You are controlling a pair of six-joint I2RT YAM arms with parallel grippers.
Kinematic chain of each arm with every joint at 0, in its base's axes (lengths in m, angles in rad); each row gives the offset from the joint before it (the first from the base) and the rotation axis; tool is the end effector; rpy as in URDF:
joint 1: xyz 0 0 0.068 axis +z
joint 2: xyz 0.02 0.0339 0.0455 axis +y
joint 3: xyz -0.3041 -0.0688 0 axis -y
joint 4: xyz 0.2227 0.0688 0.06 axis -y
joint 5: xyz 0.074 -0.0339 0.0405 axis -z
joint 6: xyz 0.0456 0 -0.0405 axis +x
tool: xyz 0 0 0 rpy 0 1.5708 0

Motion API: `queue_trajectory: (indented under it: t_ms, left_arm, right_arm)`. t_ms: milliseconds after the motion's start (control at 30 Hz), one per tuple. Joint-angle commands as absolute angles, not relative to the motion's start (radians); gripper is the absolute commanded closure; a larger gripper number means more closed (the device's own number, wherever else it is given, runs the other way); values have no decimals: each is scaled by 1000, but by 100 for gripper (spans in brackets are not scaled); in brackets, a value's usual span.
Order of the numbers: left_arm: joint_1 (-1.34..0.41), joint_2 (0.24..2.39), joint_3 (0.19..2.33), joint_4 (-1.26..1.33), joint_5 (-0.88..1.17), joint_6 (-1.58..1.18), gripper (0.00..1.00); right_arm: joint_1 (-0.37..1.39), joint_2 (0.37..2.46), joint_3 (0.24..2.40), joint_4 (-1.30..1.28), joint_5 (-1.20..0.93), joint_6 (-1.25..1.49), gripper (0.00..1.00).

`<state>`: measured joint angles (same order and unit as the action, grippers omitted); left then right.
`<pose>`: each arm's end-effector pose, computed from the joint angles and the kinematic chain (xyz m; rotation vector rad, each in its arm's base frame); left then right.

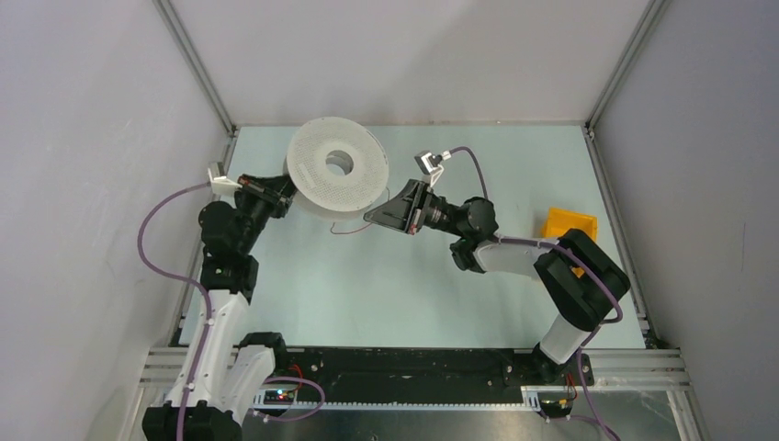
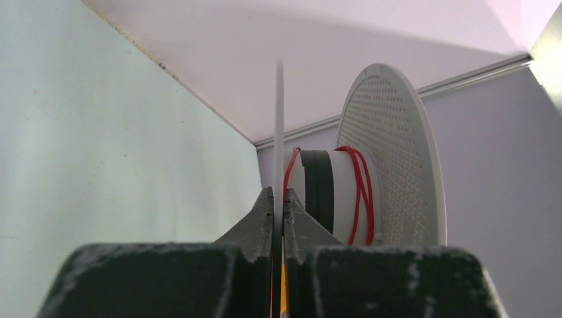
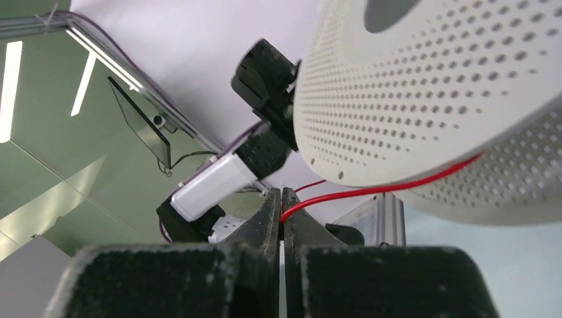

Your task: Wrap the cables

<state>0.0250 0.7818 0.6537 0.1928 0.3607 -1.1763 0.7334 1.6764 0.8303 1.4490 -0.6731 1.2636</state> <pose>0.1495 -0.0124 0.3664 -0.6485 1.4981 -1.1758 0.2298 0.2453 0.3511 -0.4383 1.3131 2.0614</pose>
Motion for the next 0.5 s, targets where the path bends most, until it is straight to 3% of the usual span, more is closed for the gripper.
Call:
queue_trajectory:
  t_ms: [0, 467]
  left_arm:
    - [34, 763, 624, 355, 321, -1329, 100]
    - [34, 763, 561, 421, 306, -1562, 100]
  right_arm:
    - [760, 1648, 908, 1513, -600, 1254, 100]
    - [806, 1736, 942, 1513, -519, 1173, 100]
